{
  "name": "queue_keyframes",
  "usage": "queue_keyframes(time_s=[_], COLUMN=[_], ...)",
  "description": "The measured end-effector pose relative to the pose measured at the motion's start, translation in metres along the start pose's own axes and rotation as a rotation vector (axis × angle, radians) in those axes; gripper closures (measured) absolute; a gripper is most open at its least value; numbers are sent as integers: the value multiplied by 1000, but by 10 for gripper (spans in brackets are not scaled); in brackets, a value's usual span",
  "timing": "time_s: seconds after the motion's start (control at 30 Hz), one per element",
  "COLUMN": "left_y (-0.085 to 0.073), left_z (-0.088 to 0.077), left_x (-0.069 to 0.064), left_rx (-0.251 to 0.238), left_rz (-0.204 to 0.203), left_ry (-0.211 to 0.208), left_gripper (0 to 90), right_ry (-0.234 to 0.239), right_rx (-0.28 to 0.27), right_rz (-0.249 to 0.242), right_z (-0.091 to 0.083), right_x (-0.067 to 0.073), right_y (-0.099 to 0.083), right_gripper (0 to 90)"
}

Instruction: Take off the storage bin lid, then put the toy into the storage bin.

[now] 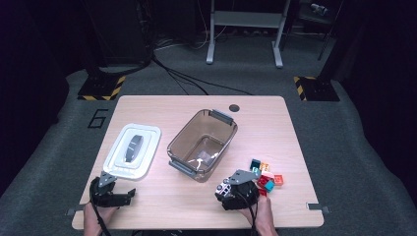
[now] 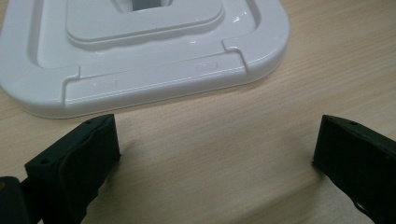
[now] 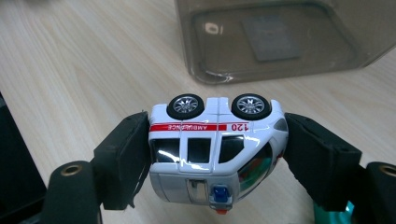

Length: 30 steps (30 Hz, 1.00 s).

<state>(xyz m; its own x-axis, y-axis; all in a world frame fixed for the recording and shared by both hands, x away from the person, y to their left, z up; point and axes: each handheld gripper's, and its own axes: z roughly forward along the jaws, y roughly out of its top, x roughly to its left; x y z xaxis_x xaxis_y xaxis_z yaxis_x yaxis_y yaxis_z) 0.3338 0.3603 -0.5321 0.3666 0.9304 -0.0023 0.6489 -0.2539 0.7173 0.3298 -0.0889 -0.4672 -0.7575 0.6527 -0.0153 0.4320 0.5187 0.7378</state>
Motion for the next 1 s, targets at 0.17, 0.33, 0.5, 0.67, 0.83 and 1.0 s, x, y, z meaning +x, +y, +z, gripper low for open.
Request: queue_keyframes(time_s=[0.17, 0.33, 0.5, 0.67, 0.83, 1.0], left_y=[0, 0, 0, 0, 0, 0], left_z=[0, 0, 1, 0, 1, 1], left_x=[0, 0, 0, 0, 0, 0], left_rx=[-5, -2, -8, -1, -8, -8], left_rz=[-1, 1, -1, 4, -1, -1], left_ry=[2, 2, 4, 2, 4, 4], left_gripper=[1, 2, 2, 2, 2, 2], right_ry=[-22, -38, -51, -60, -75, -86], right_rx=[-22, -38, -53, -68, -81, -98], right_rz=[18, 23, 30, 24, 24, 33], right_z=[-3, -7, -13, -20, -27, -34], right_x=[-6, -11, -14, -18, -22, -26], right_y=[8, 13, 20, 29, 38, 48], right_gripper=[246, 246, 246, 246, 246, 246])
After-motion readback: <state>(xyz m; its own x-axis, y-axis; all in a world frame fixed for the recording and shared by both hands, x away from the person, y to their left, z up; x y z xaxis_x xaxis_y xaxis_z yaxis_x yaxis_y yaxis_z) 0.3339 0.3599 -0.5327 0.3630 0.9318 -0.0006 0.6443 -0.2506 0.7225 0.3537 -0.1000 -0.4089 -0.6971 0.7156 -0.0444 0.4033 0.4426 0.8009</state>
